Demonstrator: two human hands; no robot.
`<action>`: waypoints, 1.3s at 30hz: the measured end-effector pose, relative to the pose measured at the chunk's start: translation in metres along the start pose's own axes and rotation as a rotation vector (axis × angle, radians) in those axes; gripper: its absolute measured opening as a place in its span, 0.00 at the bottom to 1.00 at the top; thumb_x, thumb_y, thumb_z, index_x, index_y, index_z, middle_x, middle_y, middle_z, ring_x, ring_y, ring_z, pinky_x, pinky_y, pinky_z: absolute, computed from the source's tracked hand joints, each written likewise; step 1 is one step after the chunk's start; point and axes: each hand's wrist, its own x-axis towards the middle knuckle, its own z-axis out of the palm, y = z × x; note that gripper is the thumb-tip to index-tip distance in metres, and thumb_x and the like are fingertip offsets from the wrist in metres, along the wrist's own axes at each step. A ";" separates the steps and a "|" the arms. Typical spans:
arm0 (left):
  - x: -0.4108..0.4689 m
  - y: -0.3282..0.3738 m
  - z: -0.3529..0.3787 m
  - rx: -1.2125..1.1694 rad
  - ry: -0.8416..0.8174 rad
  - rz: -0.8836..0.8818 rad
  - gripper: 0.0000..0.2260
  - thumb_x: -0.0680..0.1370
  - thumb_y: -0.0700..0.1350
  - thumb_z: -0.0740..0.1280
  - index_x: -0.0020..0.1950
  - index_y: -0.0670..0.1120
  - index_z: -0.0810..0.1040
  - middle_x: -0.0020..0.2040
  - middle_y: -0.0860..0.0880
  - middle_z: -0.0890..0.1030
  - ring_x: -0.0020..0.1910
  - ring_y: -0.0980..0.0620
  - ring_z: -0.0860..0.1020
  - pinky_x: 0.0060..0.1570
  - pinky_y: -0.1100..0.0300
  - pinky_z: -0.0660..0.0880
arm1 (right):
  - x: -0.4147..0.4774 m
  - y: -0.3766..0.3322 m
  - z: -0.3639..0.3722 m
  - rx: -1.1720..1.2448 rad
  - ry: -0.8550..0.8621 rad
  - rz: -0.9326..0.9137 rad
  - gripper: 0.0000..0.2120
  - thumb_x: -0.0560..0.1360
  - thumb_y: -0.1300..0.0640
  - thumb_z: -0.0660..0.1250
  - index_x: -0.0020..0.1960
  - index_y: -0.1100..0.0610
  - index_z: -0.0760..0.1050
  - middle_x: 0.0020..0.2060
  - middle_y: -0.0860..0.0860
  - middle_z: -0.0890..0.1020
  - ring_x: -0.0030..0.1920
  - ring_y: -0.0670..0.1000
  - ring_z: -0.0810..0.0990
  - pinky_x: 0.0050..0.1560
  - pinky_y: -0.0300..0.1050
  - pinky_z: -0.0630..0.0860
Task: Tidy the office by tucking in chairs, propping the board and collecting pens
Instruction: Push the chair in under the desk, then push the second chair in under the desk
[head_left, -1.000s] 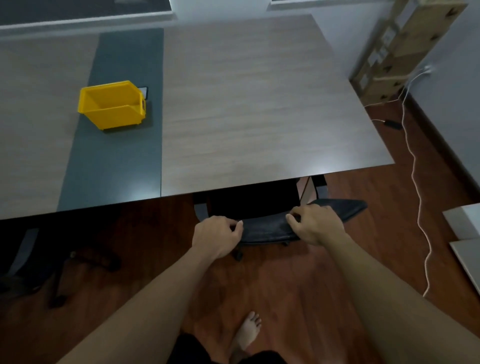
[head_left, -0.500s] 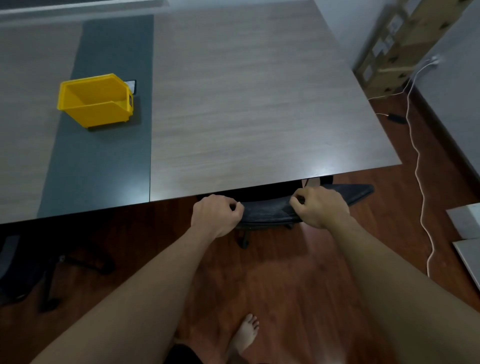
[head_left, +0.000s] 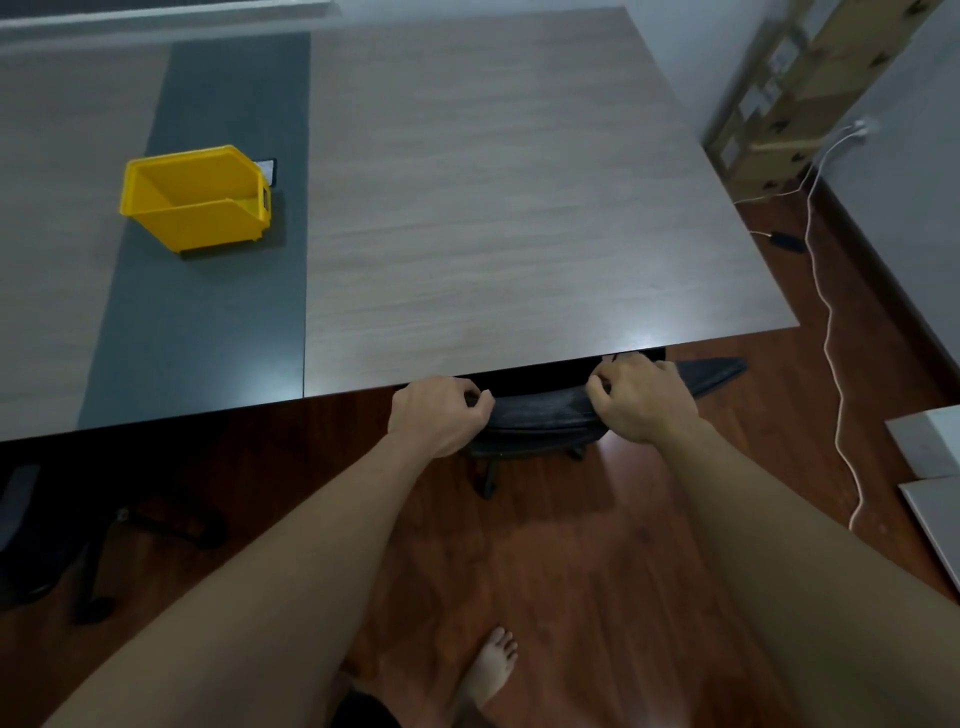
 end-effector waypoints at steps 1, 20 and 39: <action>0.000 -0.003 -0.006 -0.062 -0.054 0.007 0.29 0.79 0.69 0.52 0.68 0.57 0.82 0.64 0.51 0.85 0.63 0.46 0.82 0.60 0.50 0.79 | -0.001 -0.004 -0.001 -0.001 0.037 -0.001 0.23 0.80 0.42 0.50 0.55 0.49 0.81 0.52 0.49 0.84 0.56 0.54 0.80 0.60 0.59 0.73; -0.189 -0.250 -0.160 -0.264 0.209 -0.254 0.33 0.85 0.66 0.56 0.82 0.45 0.68 0.81 0.45 0.71 0.79 0.45 0.69 0.79 0.46 0.65 | -0.030 -0.296 -0.069 0.109 0.123 -0.346 0.30 0.84 0.36 0.53 0.76 0.54 0.72 0.71 0.53 0.79 0.74 0.56 0.72 0.71 0.59 0.72; -0.374 -0.614 -0.230 -0.308 0.331 -0.466 0.32 0.85 0.65 0.57 0.80 0.45 0.70 0.78 0.46 0.74 0.76 0.45 0.73 0.73 0.49 0.71 | -0.089 -0.687 -0.007 0.296 0.012 -0.503 0.36 0.78 0.30 0.51 0.71 0.53 0.76 0.67 0.53 0.81 0.68 0.57 0.77 0.68 0.62 0.75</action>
